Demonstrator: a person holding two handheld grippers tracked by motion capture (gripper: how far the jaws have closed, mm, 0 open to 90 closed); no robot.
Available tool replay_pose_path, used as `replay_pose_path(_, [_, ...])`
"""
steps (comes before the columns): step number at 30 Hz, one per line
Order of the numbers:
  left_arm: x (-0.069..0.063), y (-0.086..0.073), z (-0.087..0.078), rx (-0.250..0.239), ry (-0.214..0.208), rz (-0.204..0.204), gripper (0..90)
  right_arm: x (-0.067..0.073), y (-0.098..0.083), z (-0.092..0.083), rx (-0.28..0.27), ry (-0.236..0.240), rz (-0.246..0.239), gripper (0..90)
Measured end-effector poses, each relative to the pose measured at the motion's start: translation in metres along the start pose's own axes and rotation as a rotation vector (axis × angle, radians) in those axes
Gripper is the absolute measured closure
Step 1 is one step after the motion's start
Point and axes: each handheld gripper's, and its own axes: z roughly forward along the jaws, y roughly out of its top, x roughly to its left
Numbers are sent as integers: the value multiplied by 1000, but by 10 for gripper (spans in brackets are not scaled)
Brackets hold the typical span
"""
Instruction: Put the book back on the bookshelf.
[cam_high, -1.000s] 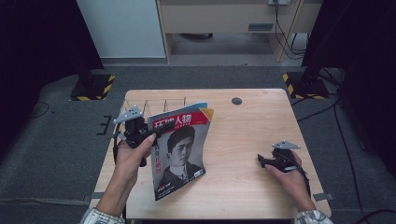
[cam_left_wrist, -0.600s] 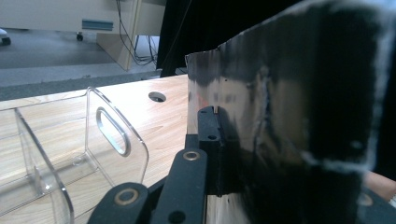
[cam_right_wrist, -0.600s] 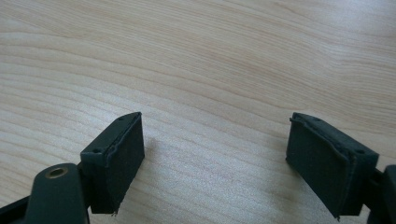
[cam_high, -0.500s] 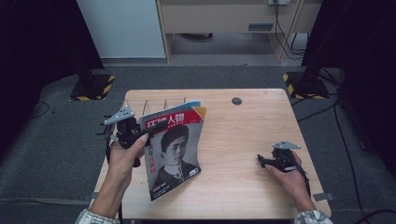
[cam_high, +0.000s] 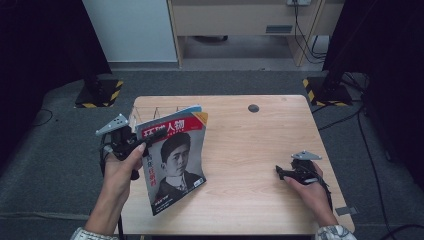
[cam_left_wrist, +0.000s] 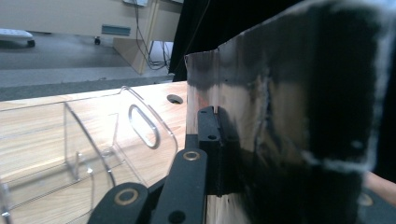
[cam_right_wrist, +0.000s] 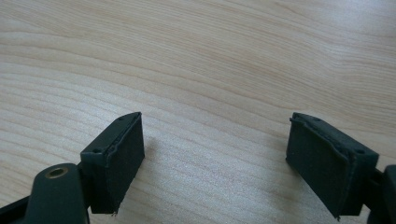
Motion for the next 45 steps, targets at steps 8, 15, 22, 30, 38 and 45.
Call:
replay_pose_path(8, [7,2,-11,-12,23,-6,863,0,0,0,0,0,0,194])
replay_pose_path(15, [12,3,-19,-22,39,-8,863,0,0,0,0,1,-1,194])
replay_pose_path(22, [19,3,-30,-32,58,-14,863,0,0,0,0,1,-2,194])
replay_pose_path(30, [25,5,-43,-50,78,-22,863,0,0,0,0,1,-1,194])
replay_pose_path(38, [32,3,-53,-55,100,-30,863,0,0,0,0,0,-2,194])
replay_pose_path(45, [37,2,-62,-64,118,-36,863,0,0,0,0,0,-2,194])
